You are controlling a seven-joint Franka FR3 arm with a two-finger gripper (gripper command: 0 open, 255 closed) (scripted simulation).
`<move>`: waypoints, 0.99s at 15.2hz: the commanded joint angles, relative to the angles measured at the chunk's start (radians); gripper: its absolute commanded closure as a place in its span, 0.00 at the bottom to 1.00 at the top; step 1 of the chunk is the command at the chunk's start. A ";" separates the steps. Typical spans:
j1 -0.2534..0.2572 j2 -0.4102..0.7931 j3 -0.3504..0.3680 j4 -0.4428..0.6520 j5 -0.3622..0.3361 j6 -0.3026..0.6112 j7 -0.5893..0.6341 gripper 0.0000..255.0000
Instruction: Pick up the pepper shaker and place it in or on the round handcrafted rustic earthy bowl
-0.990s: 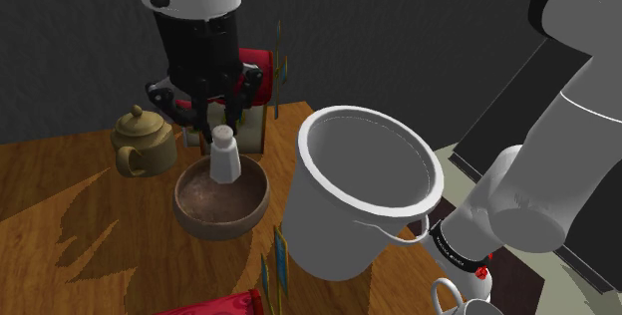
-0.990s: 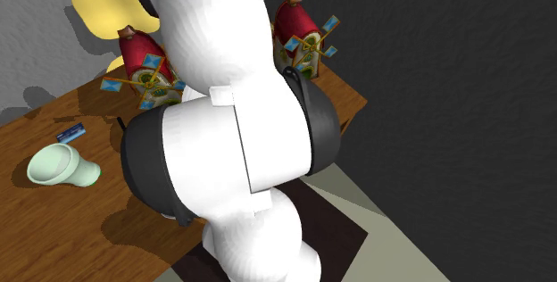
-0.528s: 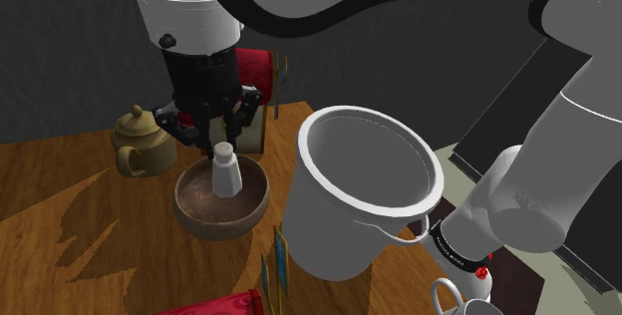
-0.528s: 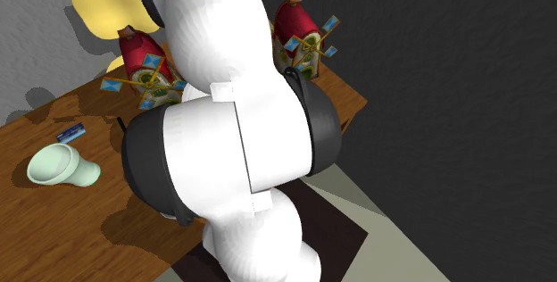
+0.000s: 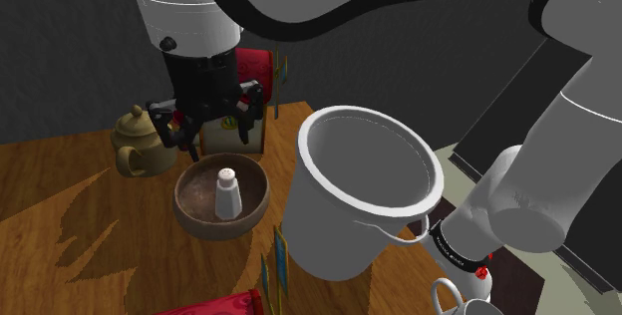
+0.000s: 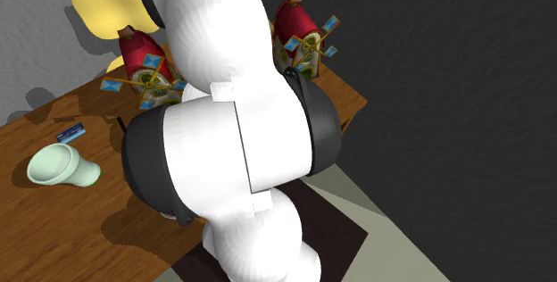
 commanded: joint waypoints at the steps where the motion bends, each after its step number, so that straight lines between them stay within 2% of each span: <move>1: 0.000 0.000 0.000 0.000 0.000 0.000 0.000 0.00; 4: 0.000 0.000 0.000 0.000 0.000 0.000 0.000 0.00; 8: 0.017 0.025 0.006 0.153 -0.013 -0.134 0.007 0.00; 15: 0.017 0.025 0.006 0.153 -0.013 -0.134 0.007 0.00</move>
